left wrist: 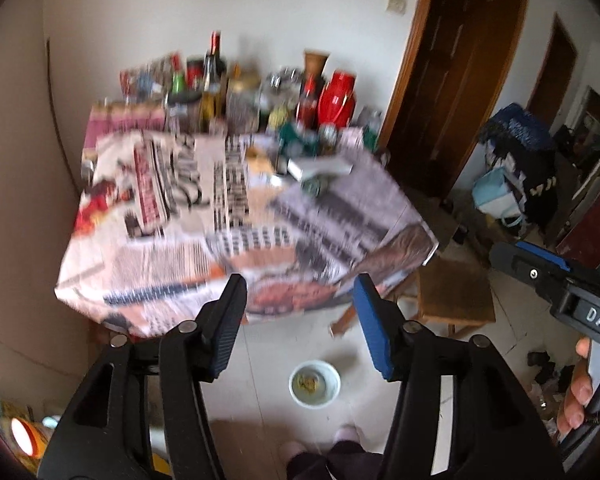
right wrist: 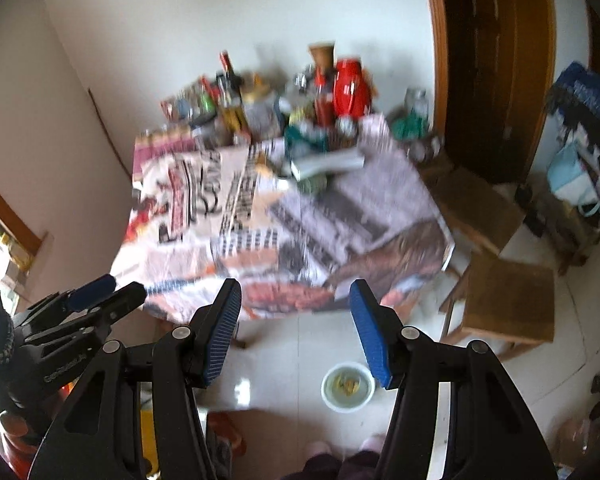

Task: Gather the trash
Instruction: 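Raise both open tools back toward the table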

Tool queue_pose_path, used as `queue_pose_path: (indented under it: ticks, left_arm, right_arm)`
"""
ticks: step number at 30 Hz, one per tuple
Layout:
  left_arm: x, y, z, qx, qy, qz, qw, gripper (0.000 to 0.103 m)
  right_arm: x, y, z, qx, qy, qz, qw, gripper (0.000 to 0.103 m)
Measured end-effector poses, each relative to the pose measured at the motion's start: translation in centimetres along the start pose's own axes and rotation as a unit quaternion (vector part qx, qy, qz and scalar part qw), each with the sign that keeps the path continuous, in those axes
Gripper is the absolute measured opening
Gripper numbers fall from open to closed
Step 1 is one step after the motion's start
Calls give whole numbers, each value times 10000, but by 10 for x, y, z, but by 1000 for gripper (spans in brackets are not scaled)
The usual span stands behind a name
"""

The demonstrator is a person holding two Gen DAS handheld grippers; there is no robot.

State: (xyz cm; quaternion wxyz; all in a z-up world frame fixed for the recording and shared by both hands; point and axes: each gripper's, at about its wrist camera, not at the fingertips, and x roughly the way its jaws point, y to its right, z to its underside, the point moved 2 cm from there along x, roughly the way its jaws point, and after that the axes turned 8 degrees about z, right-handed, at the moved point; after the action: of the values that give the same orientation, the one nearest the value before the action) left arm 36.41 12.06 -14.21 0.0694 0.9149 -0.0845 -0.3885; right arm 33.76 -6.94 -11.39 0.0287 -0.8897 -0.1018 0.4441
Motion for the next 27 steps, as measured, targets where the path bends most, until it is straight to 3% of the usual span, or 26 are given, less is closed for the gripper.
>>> queue_pose_path:
  ticks: [3,6,8,15,27]
  left_arm:
    - [-17,8,-11,172,304,-9,9994,65]
    - [-23,13,-21,175,461,3,9988,77]
    - [-21,16,-28,188,541,35,9984,89]
    - [4,31,-54,360,616,-87,9974,90]
    - [84,61,-140,-82,742,-357,9966,90]
  right_arm:
    - [-17,4,-9,68,272,85,9996,57]
    - [-25,9,-17,143,428,135,9989,72]
    - [-27,14,-22,208,529,156,9983,75]
    - [-9,31,-50,180,637,102,9978,80]
    - [38,83,-137,-215,629,-122,9977,80]
